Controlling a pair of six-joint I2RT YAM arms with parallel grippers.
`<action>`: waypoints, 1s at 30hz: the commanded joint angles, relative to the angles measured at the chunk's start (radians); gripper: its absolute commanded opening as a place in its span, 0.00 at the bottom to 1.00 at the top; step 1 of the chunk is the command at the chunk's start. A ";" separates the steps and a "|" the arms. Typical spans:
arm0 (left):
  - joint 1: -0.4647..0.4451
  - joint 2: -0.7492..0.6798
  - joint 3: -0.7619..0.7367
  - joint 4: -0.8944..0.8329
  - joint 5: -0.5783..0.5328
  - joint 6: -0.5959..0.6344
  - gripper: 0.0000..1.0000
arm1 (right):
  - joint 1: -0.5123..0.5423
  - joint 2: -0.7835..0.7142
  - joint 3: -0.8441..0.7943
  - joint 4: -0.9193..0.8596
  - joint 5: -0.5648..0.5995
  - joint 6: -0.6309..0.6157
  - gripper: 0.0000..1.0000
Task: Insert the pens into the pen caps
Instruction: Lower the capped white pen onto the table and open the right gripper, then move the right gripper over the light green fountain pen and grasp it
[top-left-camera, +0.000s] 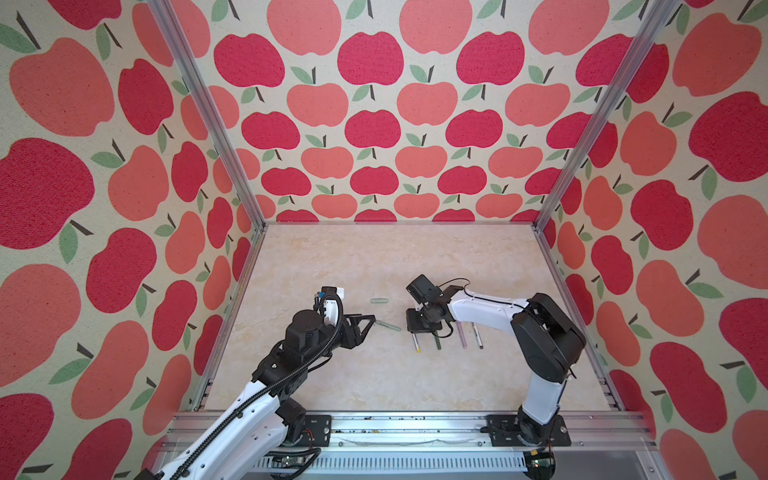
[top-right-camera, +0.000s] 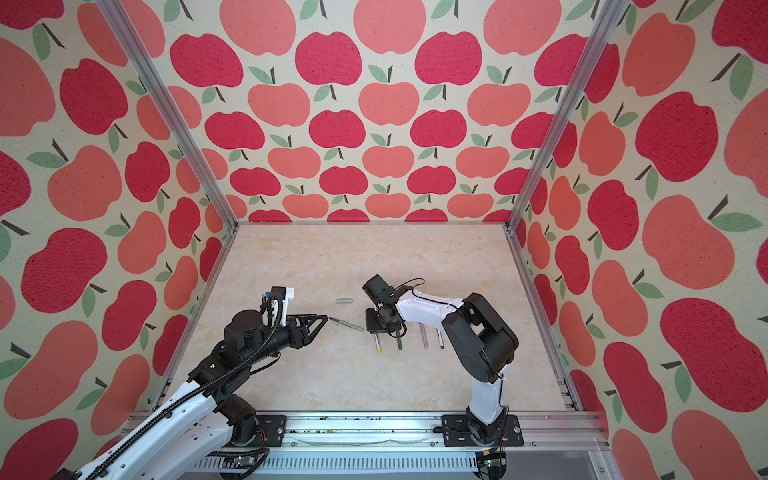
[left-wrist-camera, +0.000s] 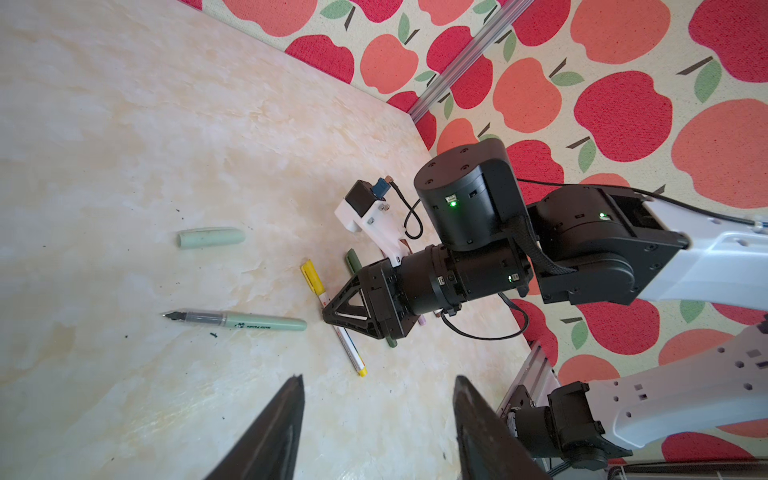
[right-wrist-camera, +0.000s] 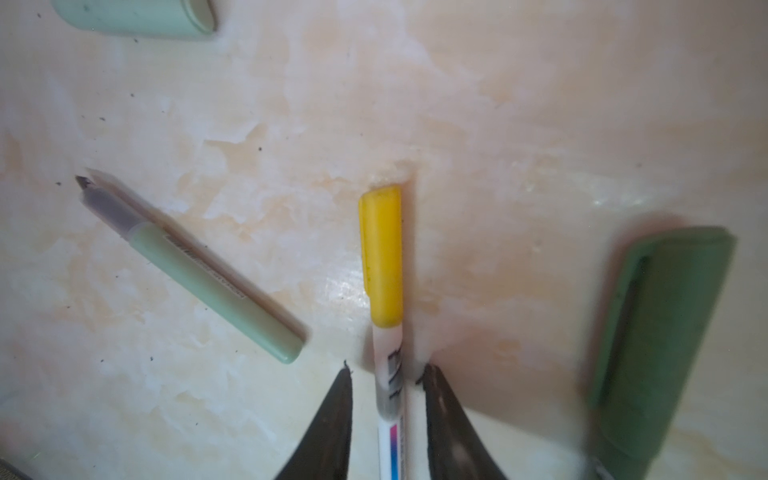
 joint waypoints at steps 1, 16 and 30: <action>0.011 -0.036 0.042 -0.060 -0.014 0.019 0.63 | 0.001 -0.090 0.033 -0.022 0.018 -0.040 0.39; 0.086 -0.228 0.099 -0.301 -0.084 0.011 0.99 | 0.109 0.027 0.281 -0.117 -0.047 -0.352 0.47; 0.097 -0.289 0.097 -0.389 -0.103 -0.065 0.99 | 0.135 0.265 0.434 -0.164 0.032 -0.446 0.50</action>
